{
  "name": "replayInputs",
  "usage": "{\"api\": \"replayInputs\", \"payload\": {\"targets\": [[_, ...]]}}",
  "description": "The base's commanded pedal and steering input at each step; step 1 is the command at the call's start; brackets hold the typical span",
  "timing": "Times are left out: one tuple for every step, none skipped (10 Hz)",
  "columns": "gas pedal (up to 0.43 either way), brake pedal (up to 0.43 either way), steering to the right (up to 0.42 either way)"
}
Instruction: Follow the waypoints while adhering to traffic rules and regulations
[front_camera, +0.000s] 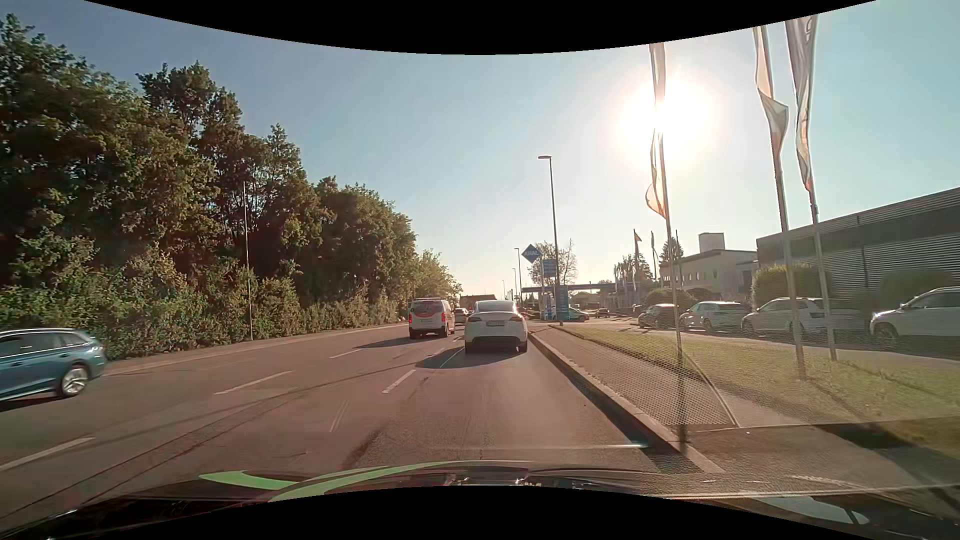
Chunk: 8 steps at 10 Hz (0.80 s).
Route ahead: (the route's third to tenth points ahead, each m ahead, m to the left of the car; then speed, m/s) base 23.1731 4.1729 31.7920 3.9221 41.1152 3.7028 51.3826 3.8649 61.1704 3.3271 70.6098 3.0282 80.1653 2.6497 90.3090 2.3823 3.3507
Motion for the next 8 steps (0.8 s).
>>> {"api": "replayInputs", "payload": {"targets": [[0.0,0.0,0.0],[0.0,0.0,0.002],[0.0,0.0,0.002],[0.0,0.0,0.003],[0.0,0.0,0.003],[0.0,0.0,0.004],[0.0,0.0,0.004],[0.0,0.0,0.004]]}}
